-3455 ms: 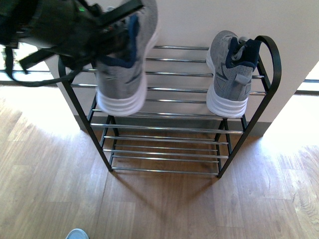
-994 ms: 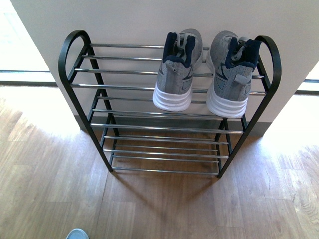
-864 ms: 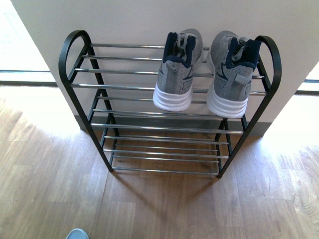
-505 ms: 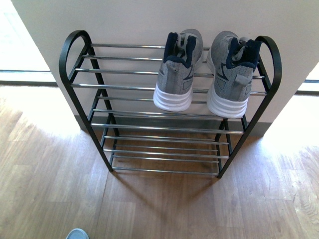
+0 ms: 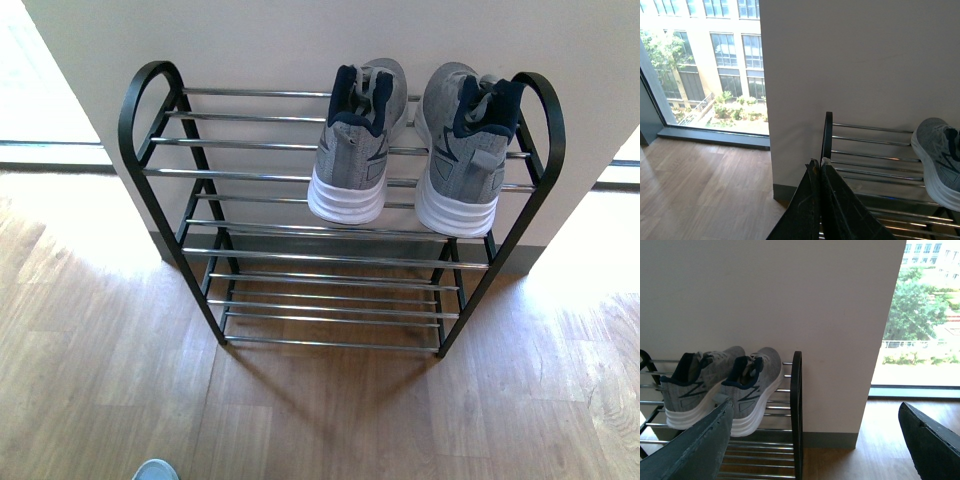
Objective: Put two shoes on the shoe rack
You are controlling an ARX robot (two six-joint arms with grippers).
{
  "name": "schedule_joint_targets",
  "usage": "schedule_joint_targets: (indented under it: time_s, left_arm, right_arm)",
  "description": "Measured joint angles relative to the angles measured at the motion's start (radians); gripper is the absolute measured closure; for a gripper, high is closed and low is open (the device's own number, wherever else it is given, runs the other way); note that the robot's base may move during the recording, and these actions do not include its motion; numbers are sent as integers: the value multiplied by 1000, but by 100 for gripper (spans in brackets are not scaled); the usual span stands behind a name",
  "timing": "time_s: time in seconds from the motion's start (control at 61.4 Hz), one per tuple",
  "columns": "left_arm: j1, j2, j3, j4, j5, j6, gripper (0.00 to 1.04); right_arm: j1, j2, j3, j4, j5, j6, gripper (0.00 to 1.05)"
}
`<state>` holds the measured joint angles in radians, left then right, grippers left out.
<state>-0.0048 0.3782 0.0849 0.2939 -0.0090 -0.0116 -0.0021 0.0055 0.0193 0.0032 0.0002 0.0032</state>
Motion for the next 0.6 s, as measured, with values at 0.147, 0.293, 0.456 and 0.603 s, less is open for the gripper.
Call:
schedule_joint_targets:
  time_s: [0.147, 0.293, 0.456, 0.603]
  left_arm:
    - [0, -49, -24, -29, 8, 0, 103]
    - [2, -90, -36, -55, 8, 1, 103]
    - [2, -136, -59, -61, 9, 1, 103]
    - [2, -172, -70, -86, 9, 3, 103]
  right_arm:
    - [0, 0, 0, 0, 0, 0, 9]
    - [0, 0, 0, 0, 0, 0, 9]
    - [0, 0, 0, 0, 0, 0, 9]
    - [0, 0, 0, -1, 0, 0, 9]
